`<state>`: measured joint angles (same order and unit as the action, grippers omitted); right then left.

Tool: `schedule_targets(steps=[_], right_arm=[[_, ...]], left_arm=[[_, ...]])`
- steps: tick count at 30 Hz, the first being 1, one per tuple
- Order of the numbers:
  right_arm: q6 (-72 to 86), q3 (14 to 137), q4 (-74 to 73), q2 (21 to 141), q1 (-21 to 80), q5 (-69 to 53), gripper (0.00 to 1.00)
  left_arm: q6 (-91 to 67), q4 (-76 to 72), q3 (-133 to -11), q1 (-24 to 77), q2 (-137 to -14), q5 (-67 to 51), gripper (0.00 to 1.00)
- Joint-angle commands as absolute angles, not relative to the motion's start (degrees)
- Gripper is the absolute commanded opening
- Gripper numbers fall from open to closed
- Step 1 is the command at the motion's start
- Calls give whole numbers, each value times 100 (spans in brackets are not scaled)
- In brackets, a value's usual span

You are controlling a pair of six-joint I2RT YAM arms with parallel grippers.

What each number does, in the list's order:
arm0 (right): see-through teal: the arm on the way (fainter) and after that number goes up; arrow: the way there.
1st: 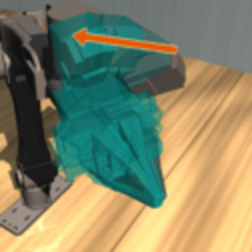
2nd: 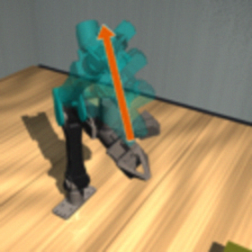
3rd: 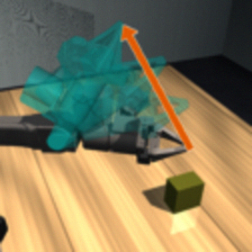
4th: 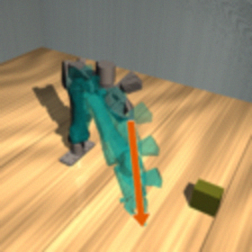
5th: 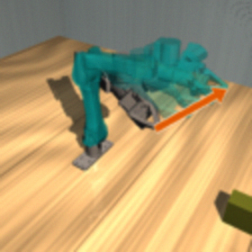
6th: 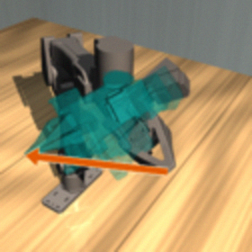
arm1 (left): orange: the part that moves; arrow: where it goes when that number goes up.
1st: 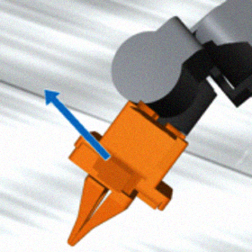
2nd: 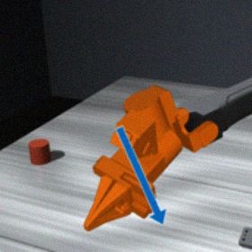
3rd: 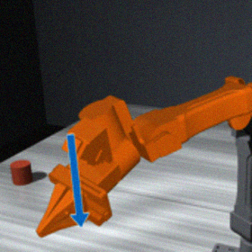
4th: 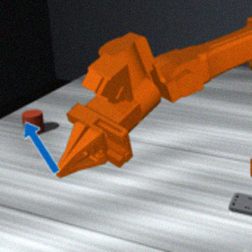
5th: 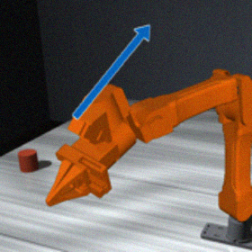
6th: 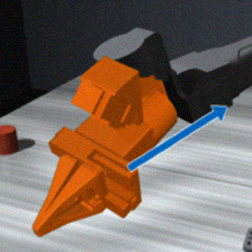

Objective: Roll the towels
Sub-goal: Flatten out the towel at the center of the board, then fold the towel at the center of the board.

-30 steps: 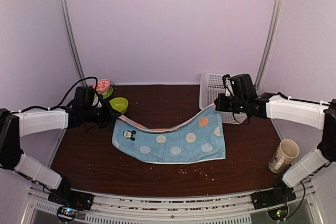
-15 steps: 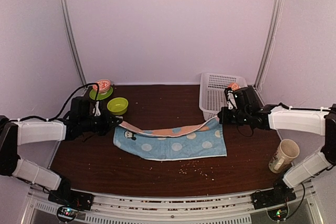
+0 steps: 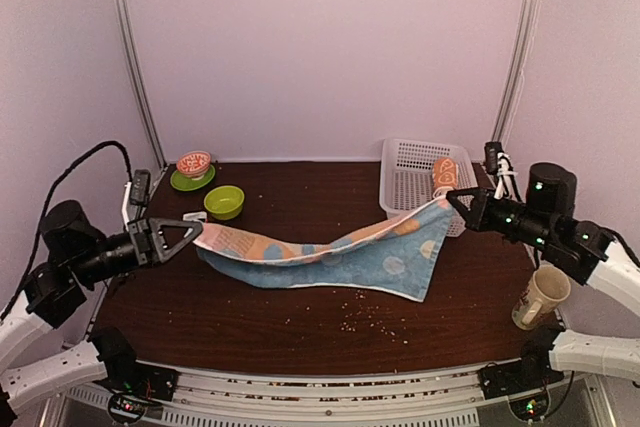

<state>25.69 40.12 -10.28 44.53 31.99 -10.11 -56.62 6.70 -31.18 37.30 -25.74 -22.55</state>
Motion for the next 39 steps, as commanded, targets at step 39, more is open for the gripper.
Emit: schedule_targets(steps=[39], right_arm=[[2893, 3323, -271, 6993, 3062, -441, 0]], left_arm=[[-5508, -645, -1727, 1809, -5822, -2401, 0]])
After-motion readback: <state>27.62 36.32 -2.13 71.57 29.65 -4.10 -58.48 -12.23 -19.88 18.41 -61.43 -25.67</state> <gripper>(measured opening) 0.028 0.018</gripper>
